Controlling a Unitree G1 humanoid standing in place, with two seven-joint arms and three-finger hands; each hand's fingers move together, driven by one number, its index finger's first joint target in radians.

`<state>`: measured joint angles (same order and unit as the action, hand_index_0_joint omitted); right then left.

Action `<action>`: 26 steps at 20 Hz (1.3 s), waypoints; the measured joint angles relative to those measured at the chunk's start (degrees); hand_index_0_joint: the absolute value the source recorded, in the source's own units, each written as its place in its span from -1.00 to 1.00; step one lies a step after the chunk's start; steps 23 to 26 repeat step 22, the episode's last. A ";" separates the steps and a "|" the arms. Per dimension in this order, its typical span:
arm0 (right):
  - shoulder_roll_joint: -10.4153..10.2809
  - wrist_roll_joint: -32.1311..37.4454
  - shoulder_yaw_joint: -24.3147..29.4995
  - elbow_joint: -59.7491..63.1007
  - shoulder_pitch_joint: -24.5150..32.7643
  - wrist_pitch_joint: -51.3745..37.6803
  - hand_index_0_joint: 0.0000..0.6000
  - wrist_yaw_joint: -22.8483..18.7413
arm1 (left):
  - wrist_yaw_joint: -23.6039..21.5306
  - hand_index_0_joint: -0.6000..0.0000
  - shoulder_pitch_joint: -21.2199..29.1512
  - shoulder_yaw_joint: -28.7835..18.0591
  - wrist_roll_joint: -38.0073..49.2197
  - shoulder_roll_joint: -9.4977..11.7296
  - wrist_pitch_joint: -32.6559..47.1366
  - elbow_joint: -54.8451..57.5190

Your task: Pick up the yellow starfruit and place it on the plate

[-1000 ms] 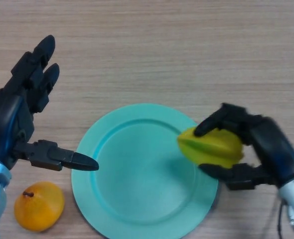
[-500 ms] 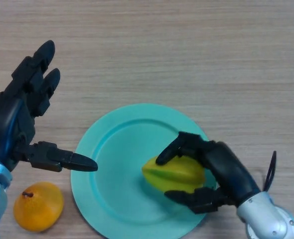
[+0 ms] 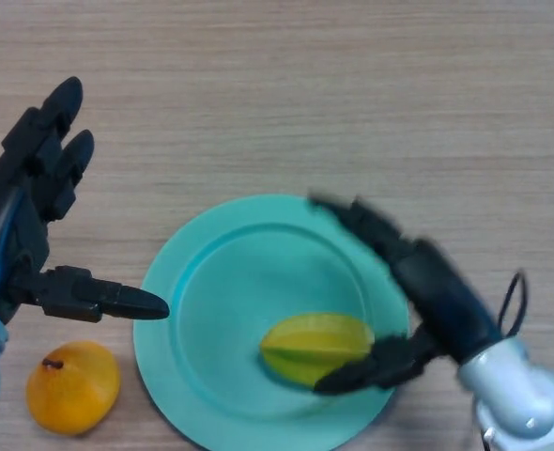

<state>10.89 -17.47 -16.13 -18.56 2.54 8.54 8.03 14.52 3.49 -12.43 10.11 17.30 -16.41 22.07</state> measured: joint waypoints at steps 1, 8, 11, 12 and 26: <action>-0.10 0.01 2.82 -0.55 0.66 0.01 -1.00 0.99 | 0.00 1.00 0.03 0.00 -0.02 0.00 0.07 -0.29; 1.76 6.30 17.27 -5.53 -0.41 1.71 -1.00 1.91 | 0.00 1.00 0.32 0.09 -0.02 0.23 0.54 -0.55; 2.01 11.71 20.19 -8.19 -2.02 2.99 -1.00 1.36 | -0.01 1.00 0.42 0.15 -0.03 0.22 0.54 0.14; 2.01 13.31 20.33 -9.07 -2.25 4.16 -1.00 1.19 | -0.01 1.00 0.41 0.19 -0.03 0.21 0.54 0.24; 2.18 17.20 20.81 -11.44 -2.52 9.79 -1.00 0.95 | -0.01 1.00 0.62 0.35 0.00 0.18 -0.15 2.40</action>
